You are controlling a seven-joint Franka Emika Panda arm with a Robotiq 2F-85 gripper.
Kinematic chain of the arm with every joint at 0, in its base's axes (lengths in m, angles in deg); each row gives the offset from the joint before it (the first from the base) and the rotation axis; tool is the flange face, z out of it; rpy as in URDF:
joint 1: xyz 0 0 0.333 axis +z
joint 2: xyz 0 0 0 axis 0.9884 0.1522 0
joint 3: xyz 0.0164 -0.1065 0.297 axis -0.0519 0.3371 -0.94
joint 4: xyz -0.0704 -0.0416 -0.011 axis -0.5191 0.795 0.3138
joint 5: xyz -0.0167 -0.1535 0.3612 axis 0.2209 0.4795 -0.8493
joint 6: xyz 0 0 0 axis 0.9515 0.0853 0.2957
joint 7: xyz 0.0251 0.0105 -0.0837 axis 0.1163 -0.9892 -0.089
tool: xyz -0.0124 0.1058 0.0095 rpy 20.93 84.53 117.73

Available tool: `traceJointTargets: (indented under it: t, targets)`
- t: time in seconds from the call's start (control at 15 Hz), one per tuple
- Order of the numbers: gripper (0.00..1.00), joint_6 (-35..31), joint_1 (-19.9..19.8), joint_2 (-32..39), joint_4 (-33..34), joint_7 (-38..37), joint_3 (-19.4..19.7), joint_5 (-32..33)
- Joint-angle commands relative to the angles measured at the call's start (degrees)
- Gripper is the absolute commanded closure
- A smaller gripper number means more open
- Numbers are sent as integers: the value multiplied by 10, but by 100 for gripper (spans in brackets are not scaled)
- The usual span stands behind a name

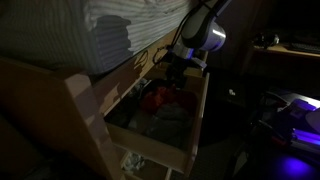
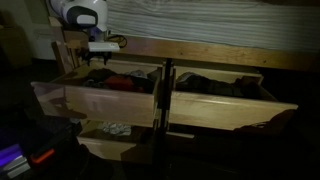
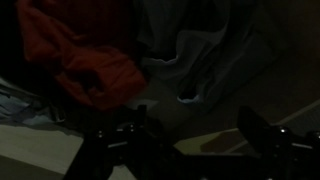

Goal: Move the blue cloth from the top left drawer to the top right drawer then put it back in the top right drawer

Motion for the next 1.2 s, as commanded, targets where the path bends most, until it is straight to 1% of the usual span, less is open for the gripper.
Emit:
traceJointTargets:
  t: [0.0,0.27,0.33,0.4,0.47,0.53,0.8,0.87,1.0,1.13]
  targets:
    - [5,-1,-27,6,2,-27,-23,36]
    - [4,0,-26,7,4,-30,-27,35]
    - [1,0,-26,7,4,-30,-27,35]
    - [0,16,-14,24,17,-49,-14,55]
    - [0,31,6,46,30,-79,5,88]
    - [0,34,21,67,39,-105,14,116]
    - [0,78,62,158,91,-200,32,218]
    - [0,48,21,116,46,-188,2,214]
    - [0,53,39,157,71,-214,8,238]
    - [0,54,44,169,84,-215,10,239]
